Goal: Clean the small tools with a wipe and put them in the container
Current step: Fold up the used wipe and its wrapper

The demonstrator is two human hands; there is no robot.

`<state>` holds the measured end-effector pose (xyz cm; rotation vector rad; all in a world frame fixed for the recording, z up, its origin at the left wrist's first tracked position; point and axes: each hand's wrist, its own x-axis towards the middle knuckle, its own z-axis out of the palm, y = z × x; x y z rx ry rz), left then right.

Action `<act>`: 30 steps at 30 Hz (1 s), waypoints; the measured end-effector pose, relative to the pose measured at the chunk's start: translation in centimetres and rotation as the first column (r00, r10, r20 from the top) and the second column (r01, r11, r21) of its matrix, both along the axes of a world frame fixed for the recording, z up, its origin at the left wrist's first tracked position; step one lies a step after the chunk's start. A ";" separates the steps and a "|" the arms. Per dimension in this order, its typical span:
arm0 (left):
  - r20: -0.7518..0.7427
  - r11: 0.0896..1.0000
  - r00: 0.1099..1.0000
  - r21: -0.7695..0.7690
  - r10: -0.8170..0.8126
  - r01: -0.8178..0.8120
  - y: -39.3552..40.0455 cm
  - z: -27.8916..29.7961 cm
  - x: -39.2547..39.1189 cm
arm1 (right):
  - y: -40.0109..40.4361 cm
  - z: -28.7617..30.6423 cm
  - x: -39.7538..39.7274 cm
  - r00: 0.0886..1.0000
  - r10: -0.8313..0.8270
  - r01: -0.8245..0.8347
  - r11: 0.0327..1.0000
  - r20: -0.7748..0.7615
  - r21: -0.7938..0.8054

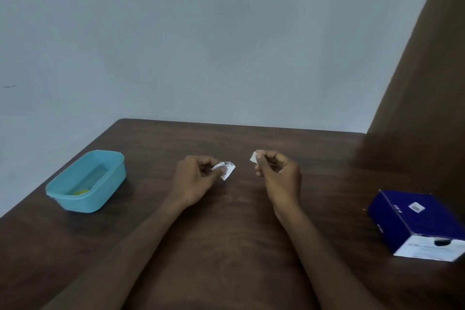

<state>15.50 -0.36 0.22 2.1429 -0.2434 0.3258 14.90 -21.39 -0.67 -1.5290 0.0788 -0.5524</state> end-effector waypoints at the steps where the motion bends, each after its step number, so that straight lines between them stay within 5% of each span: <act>1: 0.003 0.999 1.000 -0.034 -0.011 0.011 0.2 -0.2 -0.1 | 0.4 0.0 -0.1 0.999 0.033 -0.033 0.999 0.011 -0.019; 7: 0.002 0.993 0.997 -0.084 -0.081 0.081 -0.2 -0.5 0.4 | 1.1 0.1 -0.3 0.991 0.017 0.033 0.929 0.133 -0.368; 14: -0.002 0.991 0.993 -0.067 -0.118 0.117 0.1 -1.1 1.2 | 1.7 0.3 -1.0 0.947 0.080 0.125 0.800 0.311 -0.586; 23: 0.001 0.993 0.994 -0.046 -0.109 0.109 0.2 -1.0 0.9 | 1.5 0.0 -0.7 0.935 0.089 0.178 0.718 0.343 -0.672; 30: 0.006 0.989 0.989 -0.006 -0.145 0.145 0.3 -0.8 0.6 | 1.4 0.0 -0.6 0.986 0.088 0.012 0.812 0.142 -0.584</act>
